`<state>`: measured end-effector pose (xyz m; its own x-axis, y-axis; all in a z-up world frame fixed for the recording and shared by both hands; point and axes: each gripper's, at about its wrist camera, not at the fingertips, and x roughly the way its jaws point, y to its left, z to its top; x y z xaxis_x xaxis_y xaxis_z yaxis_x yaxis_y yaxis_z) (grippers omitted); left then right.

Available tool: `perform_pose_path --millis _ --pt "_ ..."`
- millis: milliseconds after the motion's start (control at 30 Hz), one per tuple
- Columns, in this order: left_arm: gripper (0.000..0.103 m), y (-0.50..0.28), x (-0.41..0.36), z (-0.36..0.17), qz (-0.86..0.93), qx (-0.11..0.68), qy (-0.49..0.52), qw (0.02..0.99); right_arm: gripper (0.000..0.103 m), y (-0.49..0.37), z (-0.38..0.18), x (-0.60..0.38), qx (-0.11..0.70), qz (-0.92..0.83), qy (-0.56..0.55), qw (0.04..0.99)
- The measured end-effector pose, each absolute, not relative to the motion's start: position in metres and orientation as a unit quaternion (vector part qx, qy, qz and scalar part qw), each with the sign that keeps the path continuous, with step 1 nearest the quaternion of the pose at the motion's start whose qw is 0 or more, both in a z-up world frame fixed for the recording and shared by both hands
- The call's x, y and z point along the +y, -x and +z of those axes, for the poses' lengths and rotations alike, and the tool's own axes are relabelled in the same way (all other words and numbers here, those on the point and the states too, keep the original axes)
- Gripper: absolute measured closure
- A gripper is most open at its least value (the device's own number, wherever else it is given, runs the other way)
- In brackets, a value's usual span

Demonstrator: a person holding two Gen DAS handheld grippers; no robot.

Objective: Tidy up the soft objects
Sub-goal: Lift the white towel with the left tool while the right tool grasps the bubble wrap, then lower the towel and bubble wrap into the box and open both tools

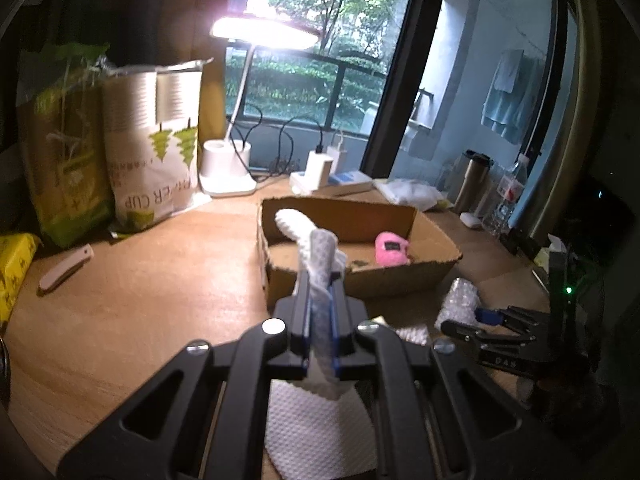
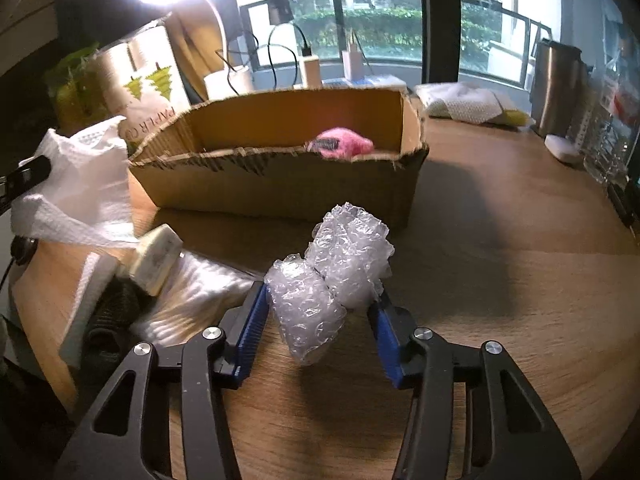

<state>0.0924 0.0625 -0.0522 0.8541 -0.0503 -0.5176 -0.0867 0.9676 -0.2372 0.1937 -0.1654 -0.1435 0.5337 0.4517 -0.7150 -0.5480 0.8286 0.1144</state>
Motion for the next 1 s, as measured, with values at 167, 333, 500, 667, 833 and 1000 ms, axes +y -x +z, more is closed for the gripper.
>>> perform_pose_path --millis 167,333,500,667,833,1000 --pt "0.096 -0.098 0.059 -0.039 0.010 0.257 0.117 0.959 0.050 -0.192 -0.126 -0.171 0.370 0.297 0.056 0.879" --pt "0.096 -0.105 0.058 -0.027 0.010 0.246 0.112 0.963 0.050 -0.194 -0.110 -0.175 0.354 0.303 0.050 0.883" --pt "0.096 -0.116 0.057 -0.019 0.009 0.241 0.105 0.965 0.050 -0.201 -0.094 -0.179 0.337 0.309 0.048 0.888" --pt "0.096 -0.128 0.058 -0.010 0.010 0.231 0.100 0.968 0.050 -0.213 -0.082 -0.179 0.322 0.313 0.048 0.892" --pt "0.096 -0.142 0.061 -0.001 0.015 0.219 0.094 0.971 0.050 -0.226 -0.077 -0.178 0.316 0.316 0.047 0.893" --pt "0.096 -0.158 0.064 -0.001 0.019 0.216 0.092 0.972 0.050 -0.240 -0.076 -0.175 0.314 0.318 0.045 0.893"
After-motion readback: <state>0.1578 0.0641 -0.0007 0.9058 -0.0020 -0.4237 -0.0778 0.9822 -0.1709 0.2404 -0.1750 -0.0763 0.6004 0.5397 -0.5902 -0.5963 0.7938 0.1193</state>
